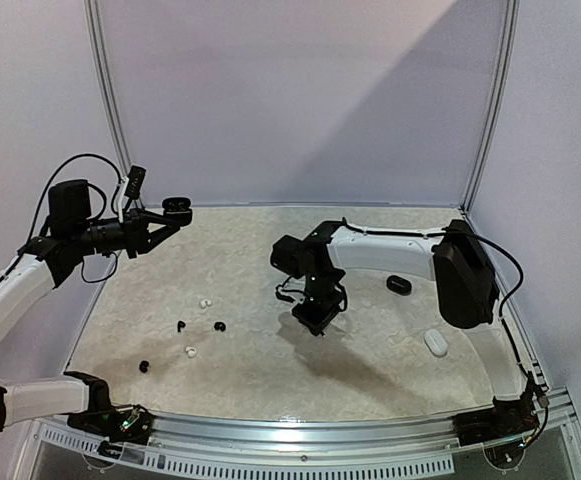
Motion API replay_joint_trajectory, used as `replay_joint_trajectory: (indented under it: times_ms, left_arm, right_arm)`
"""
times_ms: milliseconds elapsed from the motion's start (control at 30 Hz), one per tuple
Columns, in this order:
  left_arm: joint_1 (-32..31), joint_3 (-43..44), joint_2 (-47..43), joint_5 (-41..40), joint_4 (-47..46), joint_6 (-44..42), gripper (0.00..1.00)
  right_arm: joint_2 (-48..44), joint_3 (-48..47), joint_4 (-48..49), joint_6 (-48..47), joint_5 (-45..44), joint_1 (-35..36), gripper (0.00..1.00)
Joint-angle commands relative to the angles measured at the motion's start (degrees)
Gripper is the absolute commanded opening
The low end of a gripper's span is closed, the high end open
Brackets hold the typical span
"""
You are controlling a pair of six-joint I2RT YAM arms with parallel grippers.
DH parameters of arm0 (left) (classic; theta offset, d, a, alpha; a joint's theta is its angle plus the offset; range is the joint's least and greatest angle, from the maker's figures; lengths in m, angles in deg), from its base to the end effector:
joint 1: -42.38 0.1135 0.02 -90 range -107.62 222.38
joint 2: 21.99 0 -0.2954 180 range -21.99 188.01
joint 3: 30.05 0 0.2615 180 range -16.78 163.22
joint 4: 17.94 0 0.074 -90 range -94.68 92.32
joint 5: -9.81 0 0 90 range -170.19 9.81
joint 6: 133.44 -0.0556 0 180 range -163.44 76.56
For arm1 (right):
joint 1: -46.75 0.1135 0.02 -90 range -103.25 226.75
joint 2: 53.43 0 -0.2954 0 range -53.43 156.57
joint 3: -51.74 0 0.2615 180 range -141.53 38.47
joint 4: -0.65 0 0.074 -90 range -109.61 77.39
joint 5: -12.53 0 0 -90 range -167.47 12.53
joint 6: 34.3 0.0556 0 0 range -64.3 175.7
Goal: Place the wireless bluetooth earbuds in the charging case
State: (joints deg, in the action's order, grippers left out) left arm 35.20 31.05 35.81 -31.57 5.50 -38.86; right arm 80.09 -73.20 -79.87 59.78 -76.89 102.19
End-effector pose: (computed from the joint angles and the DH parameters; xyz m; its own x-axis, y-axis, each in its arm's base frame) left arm 0.2206 -0.0698 0.3404 -0.4029 -0.0024 -0.9152 0.7518 0.5694 -0.3325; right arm 0.2741 0.3989 0.1591 -0.6244 -0.7810 -0.0149 -0.7811 0.6243 0.0112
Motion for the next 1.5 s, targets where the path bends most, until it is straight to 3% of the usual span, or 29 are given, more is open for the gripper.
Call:
replay_joint_trajectory:
  times_ms: [0, 200, 433, 633, 833, 1100, 1467]
  left_arm:
    - [-0.96, -0.55, -0.01, 0.13, -1.81, -1.16, 0.0]
    - [-1.81, -0.52, 0.58, -0.72, -11.04, 2.69, 0.0]
    - [-3.42, 0.82, 0.76, 0.77, -19.46, 2.51, 0.0]
    - [-5.18, 2.08, 1.09, 2.77, -20.28, -0.92, 0.0]
    - [-7.57, 1.59, -0.31, 5.6, -20.2, -1.05, 0.0]
    - [-7.97, 1.03, -2.19, 7.35, -17.45, -11.76, 0.0]
    - [-8.01, 0.51, -2.57, 10.84, -18.93, -11.29, 0.0]
  right_arm:
    - [-2.88, -4.72, 1.93, 0.05, -4.32, 0.05, 0.07]
    - [-14.38, -8.2, 11.98, 1.11, -9.53, 0.03, 0.03]
    - [-31.24, 4.78, 47.13, 0.3, -12.3, 2.54, 0.0]
    - [-32.38, 5.13, 64.78, -6.99, -5.5, 5.32, 0.0]
    - [-27.33, 1.22, 71.33, -10.27, 2.37, 7.08, 0.0]
    - [-26.45, 1.34, 71.85, -14.07, 9.45, 9.22, 0.0]
    - [-26.42, 5.99, 75.69, -14.8, 9.88, 9.89, 0.0]
